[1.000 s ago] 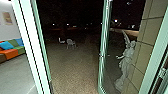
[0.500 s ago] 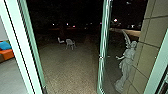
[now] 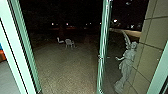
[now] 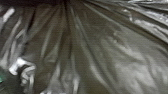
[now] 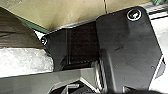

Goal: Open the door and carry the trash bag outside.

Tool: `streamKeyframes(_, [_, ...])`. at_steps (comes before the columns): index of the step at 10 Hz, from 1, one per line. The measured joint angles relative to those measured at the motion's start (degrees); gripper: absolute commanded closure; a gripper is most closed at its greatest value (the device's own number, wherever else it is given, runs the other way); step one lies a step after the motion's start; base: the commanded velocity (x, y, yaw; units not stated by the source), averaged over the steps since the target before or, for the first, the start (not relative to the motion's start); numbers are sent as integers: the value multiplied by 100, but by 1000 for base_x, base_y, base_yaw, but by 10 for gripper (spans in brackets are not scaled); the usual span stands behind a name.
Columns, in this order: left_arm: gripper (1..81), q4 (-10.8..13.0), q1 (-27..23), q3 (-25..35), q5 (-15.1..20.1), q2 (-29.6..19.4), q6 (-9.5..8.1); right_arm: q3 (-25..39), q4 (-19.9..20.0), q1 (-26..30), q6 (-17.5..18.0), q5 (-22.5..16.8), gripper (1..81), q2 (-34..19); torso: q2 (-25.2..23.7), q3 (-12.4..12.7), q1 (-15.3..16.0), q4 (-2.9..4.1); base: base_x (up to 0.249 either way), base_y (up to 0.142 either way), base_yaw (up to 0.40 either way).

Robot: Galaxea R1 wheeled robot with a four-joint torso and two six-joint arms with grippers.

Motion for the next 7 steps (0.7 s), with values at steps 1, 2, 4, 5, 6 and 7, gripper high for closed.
streamKeyframes(1, [811,0,7,0,-6,2,0,0,0,11,2,11,10,20,-2,2,-2,0,89,0,0])
streamKeyframes(2, [811,0,46,-7,5,-30,-1,0,28,7,55,22,10,55,-2,2,-9,0,89,0,0])
streamKeyframes(4, [811,0,38,-22,13,-52,-1,-6,28,27,46,7,10,71,-2,0,-6,0,89,0,0])
streamKeyframes(5, [811,0,40,-20,16,-50,-1,-9,34,22,46,24,10,57,-5,2,-13,0,89,0,0])
streamKeyframes(6, [811,0,46,-20,16,-11,-1,-9,30,10,41,2,10,22,-7,2,-17,0,89,0,0])
streamKeyframes(7, [811,2,41,15,5,17,0,-15,32,10,41,2,10,27,-7,2,-17,0,89,0,0])
